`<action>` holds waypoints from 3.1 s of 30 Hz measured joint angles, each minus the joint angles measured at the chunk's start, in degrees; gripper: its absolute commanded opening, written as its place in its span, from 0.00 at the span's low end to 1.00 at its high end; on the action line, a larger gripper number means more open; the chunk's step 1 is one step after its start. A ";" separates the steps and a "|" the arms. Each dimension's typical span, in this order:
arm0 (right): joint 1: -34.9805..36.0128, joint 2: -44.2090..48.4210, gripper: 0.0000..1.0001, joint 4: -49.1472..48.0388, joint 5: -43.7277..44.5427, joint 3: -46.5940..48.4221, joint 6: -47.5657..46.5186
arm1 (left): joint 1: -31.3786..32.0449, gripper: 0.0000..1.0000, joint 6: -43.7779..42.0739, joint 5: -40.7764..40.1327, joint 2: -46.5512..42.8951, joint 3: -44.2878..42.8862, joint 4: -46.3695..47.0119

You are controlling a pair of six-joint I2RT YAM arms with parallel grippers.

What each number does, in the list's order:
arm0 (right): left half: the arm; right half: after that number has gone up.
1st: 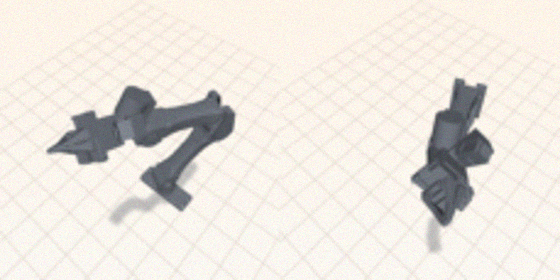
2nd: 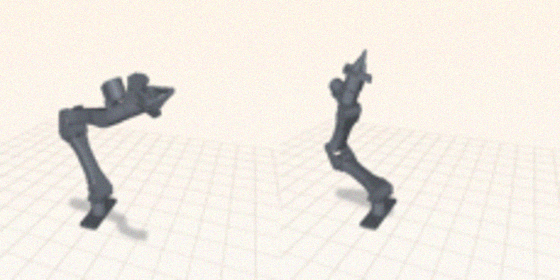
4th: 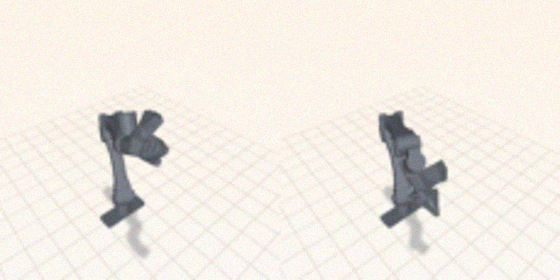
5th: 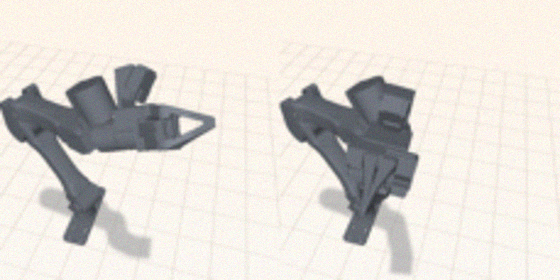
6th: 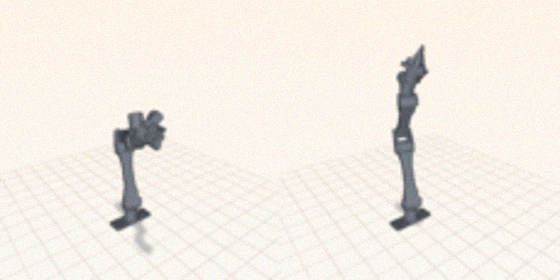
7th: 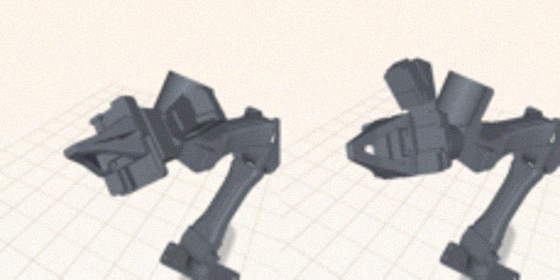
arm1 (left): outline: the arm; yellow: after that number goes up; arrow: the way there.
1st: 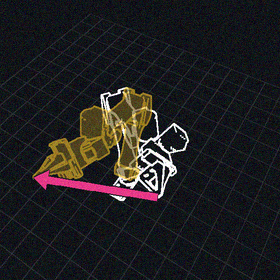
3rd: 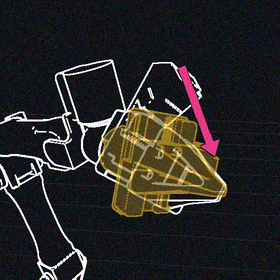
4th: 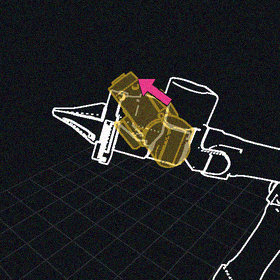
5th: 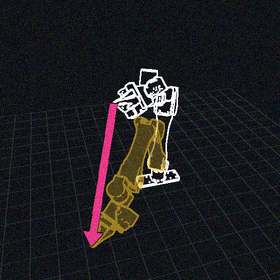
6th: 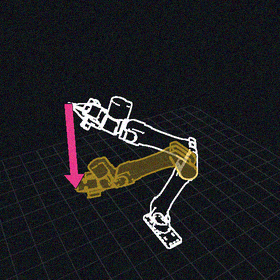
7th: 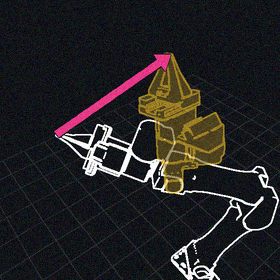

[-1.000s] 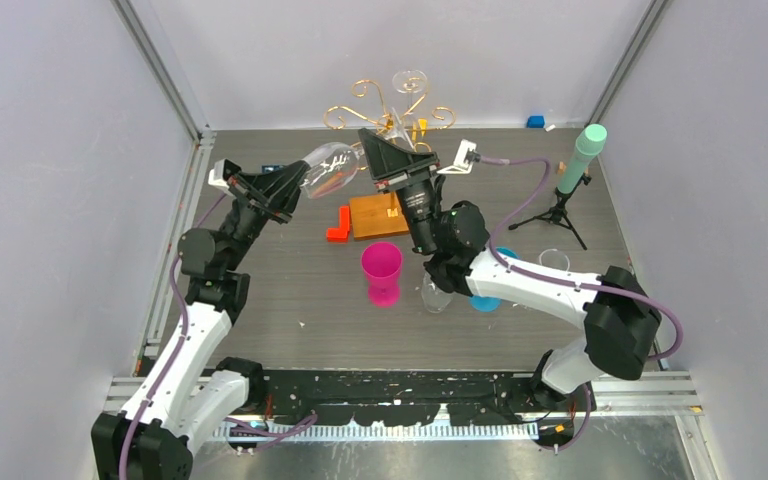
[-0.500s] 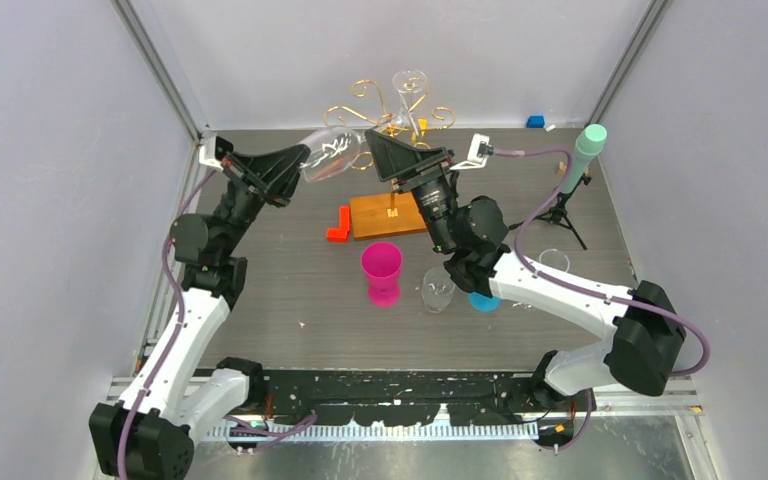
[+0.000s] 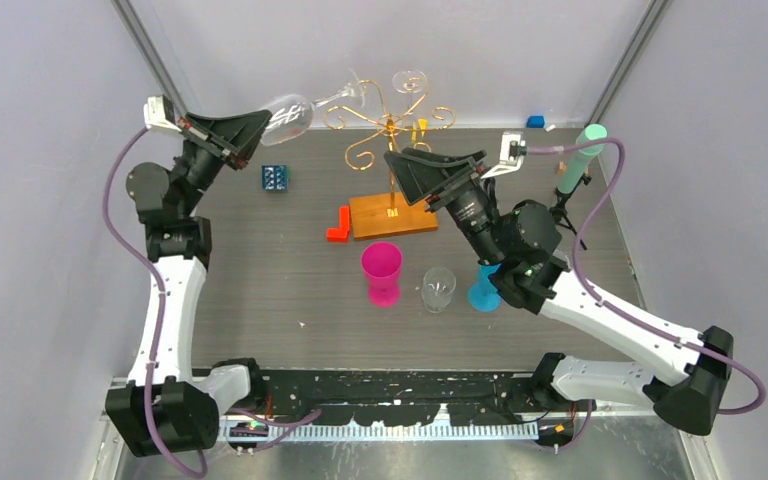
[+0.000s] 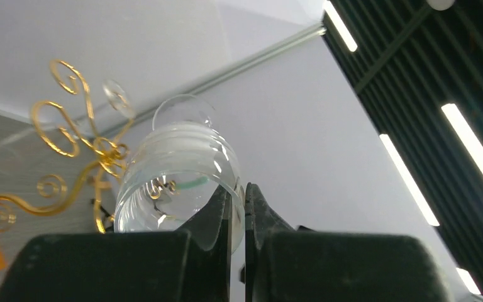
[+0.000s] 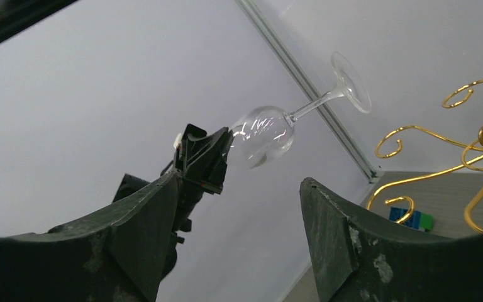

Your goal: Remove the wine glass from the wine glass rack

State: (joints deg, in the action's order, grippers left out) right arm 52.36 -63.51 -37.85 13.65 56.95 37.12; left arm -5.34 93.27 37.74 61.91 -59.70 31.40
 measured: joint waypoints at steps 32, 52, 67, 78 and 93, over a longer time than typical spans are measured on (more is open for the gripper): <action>0.00 2.86 0.68 33.77 2.89 8.07 -3.48 | 5.95 0.00 -65.20 -17.70 5.55 -24.68 -78.16; -0.11 3.23 0.67 38.05 7.32 6.67 0.37 | 35.65 0.00 -70.62 -33.97 11.30 -12.07 -88.06; -0.35 4.63 0.65 39.26 9.33 5.11 2.43 | 41.72 0.17 -67.87 -39.63 10.82 -7.30 -81.24; -0.37 4.79 0.66 40.50 9.60 5.07 2.23 | 41.75 0.70 -68.22 -39.01 7.52 -8.66 -79.71; -10.97 -8.24 0.73 54.51 7.54 27.85 -3.93 | 41.77 1.00 -72.83 -39.74 -7.08 -15.74 -75.30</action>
State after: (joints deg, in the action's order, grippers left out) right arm 41.39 -71.75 16.67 21.19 84.79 33.19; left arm 36.42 20.45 -2.00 54.83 -75.44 -43.90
